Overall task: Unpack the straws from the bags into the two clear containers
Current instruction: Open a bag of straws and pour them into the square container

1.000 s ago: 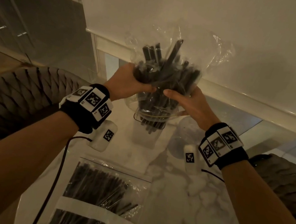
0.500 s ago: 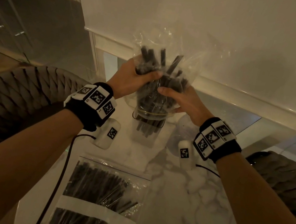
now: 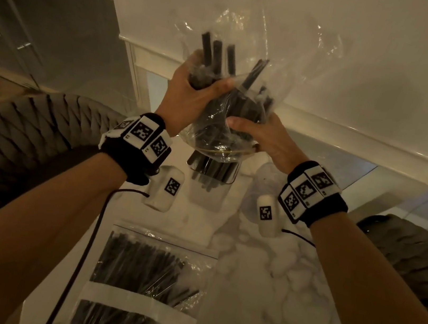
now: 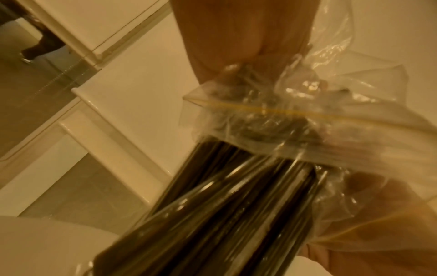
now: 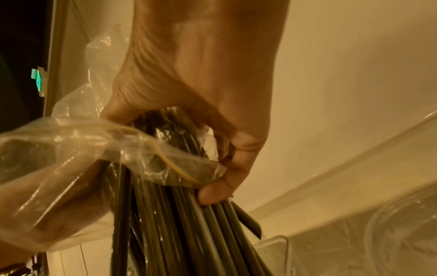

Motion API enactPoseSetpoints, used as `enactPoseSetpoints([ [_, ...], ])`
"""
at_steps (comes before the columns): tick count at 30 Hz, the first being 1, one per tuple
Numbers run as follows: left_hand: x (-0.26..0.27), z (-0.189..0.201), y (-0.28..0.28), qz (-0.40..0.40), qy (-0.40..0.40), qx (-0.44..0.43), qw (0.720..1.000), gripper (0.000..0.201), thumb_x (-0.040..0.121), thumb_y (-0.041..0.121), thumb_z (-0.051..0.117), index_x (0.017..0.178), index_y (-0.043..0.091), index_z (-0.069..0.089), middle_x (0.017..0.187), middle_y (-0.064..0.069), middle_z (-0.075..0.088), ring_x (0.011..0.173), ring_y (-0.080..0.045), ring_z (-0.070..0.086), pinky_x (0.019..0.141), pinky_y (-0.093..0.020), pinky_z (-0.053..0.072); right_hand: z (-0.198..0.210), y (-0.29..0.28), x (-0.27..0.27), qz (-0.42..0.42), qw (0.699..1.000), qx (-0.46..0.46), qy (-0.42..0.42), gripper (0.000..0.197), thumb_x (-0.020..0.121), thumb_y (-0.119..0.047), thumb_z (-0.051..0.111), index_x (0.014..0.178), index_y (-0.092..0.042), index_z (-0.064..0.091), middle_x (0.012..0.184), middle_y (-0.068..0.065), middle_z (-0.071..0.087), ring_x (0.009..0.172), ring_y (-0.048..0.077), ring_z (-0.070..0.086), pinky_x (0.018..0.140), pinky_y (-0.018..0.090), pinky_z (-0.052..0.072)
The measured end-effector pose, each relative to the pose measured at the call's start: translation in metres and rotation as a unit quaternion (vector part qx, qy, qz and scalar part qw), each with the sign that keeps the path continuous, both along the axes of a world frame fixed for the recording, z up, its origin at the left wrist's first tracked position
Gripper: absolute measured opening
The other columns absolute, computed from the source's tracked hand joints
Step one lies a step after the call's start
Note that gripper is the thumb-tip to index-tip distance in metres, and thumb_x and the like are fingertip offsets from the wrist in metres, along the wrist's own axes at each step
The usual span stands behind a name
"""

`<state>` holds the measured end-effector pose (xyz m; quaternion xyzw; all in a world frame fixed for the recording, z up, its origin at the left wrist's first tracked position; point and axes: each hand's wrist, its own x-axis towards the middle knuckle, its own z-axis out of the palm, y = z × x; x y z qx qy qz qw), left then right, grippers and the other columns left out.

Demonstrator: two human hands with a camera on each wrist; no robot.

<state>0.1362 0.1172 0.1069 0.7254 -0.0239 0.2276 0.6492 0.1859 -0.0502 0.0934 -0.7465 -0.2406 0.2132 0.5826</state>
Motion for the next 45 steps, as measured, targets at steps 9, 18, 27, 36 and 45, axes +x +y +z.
enactPoseSetpoints([
  [9,0.004,-0.032,0.006,-0.020,0.097,0.031,0.995,0.032,0.092,0.022,0.056,0.113,-0.001,0.060,0.101,-0.013,0.071,0.093,-0.018,0.071,0.084,-0.034,0.058,-0.041,-0.002,0.003,-0.070,0.997,-0.034,0.006,0.058,0.065,-0.035,0.084,0.117,-0.018,0.065,0.108,0.000,0.073,0.097,0.014,0.071,0.084,0.035,0.059],
  [18,0.000,-0.043,0.029,-0.131,0.298,0.261,0.909,0.094,0.053,0.068,0.076,0.132,0.033,0.038,0.141,-0.005,0.041,0.132,-0.025,0.039,0.108,-0.051,0.038,-0.051,-0.006,0.003,-0.102,0.994,-0.025,0.022,0.050,0.072,-0.030,0.080,0.117,-0.018,0.063,0.108,-0.001,0.072,0.095,0.012,0.069,0.074,0.032,0.058],
  [27,-0.009,-0.043,0.017,-0.064,0.234,0.228,0.943,0.080,0.060,0.013,0.086,0.129,0.017,0.046,0.122,0.004,0.059,0.114,-0.012,0.054,0.104,-0.037,0.043,-0.032,-0.006,0.003,-0.130,0.991,0.041,-0.013,0.048,0.073,-0.031,0.079,0.115,-0.015,0.064,0.107,0.002,0.072,0.093,0.017,0.071,0.067,0.031,0.060],
  [36,-0.003,-0.031,0.002,-0.041,0.180,0.176,0.967,0.079,0.064,0.008,0.083,0.133,0.018,0.045,0.116,0.007,0.056,0.112,-0.010,0.051,0.098,-0.026,0.040,-0.026,-0.006,0.009,-0.151,0.986,0.074,-0.020,0.063,0.060,-0.048,0.078,0.113,-0.016,0.065,0.108,0.003,0.073,0.100,0.018,0.070,0.088,0.046,0.057],
  [45,-0.014,-0.052,0.010,-0.153,0.227,0.113,0.955,0.057,0.069,-0.003,0.077,0.120,0.011,0.056,0.114,-0.001,0.066,0.105,-0.004,0.064,0.092,-0.025,0.053,-0.040,-0.006,-0.002,-0.074,0.997,-0.023,0.008,0.046,0.071,-0.046,0.076,0.111,-0.026,0.065,0.102,-0.007,0.074,0.090,0.005,0.071,0.080,0.030,0.057],
])
